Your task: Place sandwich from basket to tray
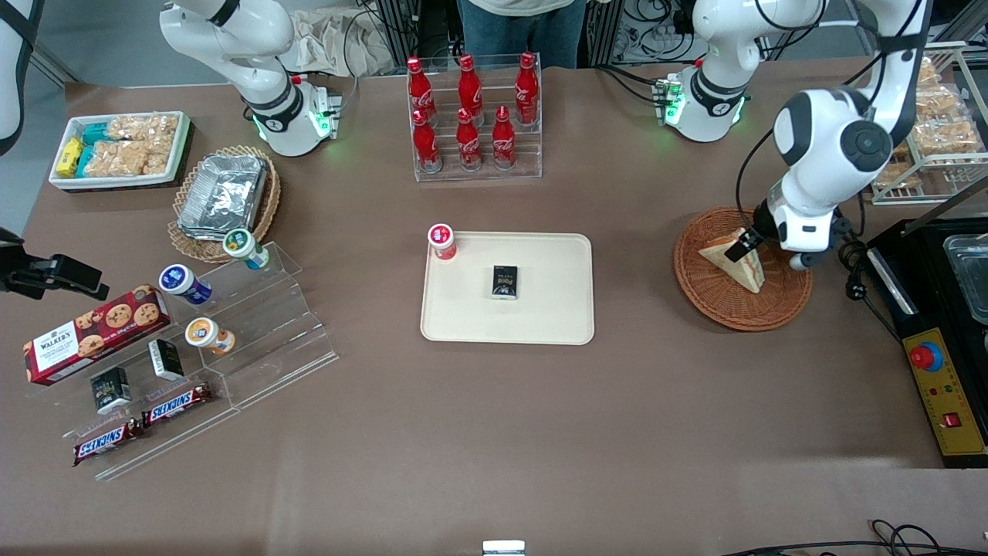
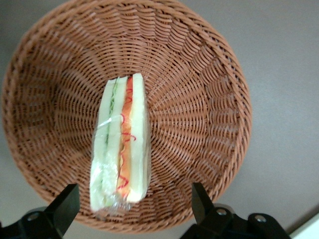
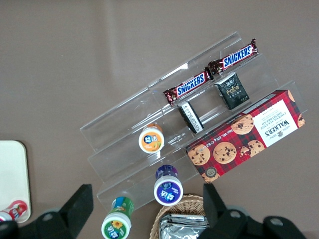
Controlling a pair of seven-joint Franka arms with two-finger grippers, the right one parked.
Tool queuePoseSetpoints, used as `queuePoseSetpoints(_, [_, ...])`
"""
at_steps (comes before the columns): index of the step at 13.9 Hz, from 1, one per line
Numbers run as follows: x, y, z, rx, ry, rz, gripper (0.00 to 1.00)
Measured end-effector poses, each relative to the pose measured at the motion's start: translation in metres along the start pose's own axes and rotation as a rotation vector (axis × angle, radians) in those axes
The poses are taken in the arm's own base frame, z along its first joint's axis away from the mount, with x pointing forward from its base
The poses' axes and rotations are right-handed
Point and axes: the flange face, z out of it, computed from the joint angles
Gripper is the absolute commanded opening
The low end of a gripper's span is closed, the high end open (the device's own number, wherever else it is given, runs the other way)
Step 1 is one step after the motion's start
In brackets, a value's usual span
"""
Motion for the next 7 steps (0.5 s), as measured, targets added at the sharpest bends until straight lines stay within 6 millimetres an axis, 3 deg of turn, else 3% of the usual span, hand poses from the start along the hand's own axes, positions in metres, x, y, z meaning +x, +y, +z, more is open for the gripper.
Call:
queuePoseSetpoints(3, [0.003,0.000,0.027,0.000,-0.016,-0.005,1.00])
queuePoseSetpoints(7, [0.003,0.000,0.040,0.020,-0.021,0.017,1.00])
